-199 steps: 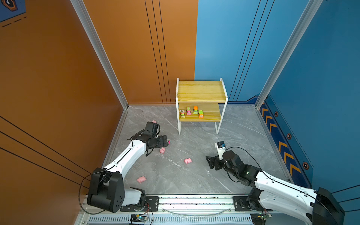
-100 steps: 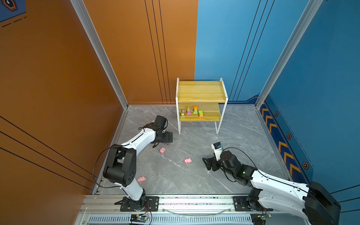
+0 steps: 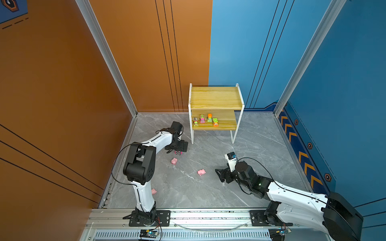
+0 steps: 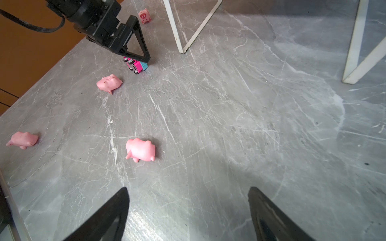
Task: Place and organize the plastic toys onto the shelf
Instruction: 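Lower left gripper onto the pink-and-teal truck and close on it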
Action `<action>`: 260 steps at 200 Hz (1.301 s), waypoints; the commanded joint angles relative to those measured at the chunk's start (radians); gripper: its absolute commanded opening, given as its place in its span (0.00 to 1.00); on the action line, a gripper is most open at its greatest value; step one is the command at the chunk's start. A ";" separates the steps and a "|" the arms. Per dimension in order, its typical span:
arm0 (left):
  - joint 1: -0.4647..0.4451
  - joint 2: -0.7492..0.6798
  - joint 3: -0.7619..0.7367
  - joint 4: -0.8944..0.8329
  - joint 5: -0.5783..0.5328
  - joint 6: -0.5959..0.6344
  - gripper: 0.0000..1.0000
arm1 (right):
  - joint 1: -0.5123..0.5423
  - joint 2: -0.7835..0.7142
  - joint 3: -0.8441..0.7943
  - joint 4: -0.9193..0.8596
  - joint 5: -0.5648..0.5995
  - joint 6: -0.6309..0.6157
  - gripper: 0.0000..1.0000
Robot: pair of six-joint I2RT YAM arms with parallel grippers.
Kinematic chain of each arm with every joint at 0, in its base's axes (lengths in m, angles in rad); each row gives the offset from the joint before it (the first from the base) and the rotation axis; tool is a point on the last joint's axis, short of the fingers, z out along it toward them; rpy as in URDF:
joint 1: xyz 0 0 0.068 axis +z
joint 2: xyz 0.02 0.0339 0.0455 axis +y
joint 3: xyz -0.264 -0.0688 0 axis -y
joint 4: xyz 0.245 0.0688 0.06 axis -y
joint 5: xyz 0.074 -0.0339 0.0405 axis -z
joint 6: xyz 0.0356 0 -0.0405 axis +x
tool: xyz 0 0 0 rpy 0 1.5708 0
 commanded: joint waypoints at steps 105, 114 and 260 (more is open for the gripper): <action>0.005 0.084 0.040 -0.042 -0.025 -0.005 0.77 | 0.009 0.081 0.048 0.047 -0.027 -0.018 0.89; 0.001 0.081 0.036 -0.042 -0.030 -0.007 0.73 | 0.009 0.082 0.047 0.047 -0.028 -0.018 0.89; -0.233 -0.212 -0.147 0.024 -0.089 -0.140 0.44 | -0.057 -0.180 -0.014 -0.122 0.119 0.063 0.88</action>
